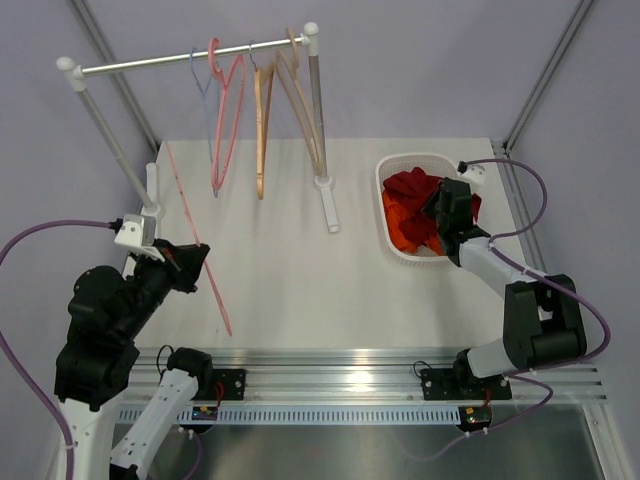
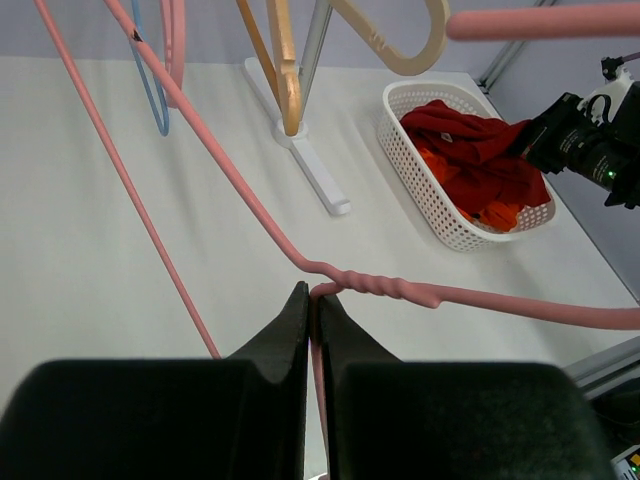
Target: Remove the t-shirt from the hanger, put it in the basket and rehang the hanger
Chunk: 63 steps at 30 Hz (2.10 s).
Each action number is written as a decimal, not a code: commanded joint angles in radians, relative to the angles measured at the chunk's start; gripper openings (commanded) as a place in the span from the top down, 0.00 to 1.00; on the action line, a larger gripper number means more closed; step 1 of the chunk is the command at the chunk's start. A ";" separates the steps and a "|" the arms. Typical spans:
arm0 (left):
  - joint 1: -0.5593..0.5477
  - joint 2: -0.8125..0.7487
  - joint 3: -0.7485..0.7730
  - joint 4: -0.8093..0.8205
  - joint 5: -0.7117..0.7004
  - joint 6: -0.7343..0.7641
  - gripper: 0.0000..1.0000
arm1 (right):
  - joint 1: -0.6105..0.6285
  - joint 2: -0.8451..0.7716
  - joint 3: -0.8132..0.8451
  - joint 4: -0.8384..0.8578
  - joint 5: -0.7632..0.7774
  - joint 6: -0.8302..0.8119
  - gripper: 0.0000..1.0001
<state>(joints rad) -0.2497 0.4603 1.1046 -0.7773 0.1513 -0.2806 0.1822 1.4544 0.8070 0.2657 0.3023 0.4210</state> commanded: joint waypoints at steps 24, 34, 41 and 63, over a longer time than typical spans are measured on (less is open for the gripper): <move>-0.005 0.121 0.054 0.049 -0.292 -0.028 1.00 | -0.004 -0.190 -0.086 -0.046 0.034 0.225 0.75; 0.232 0.408 0.199 0.176 0.023 0.067 1.00 | -0.003 -0.390 -0.138 -0.036 -0.097 0.222 0.52; 0.455 0.731 0.481 0.231 0.401 0.076 1.00 | -0.003 -0.391 -0.157 0.004 -0.138 0.228 0.50; 0.638 1.334 1.014 0.499 0.939 -0.258 1.00 | 0.034 -0.333 -0.163 0.064 -0.169 0.200 0.49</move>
<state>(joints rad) 0.3737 1.7645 2.0335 -0.4400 0.9966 -0.4210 0.1925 1.1091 0.6327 0.2829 0.1196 0.6468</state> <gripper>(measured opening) 0.023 0.504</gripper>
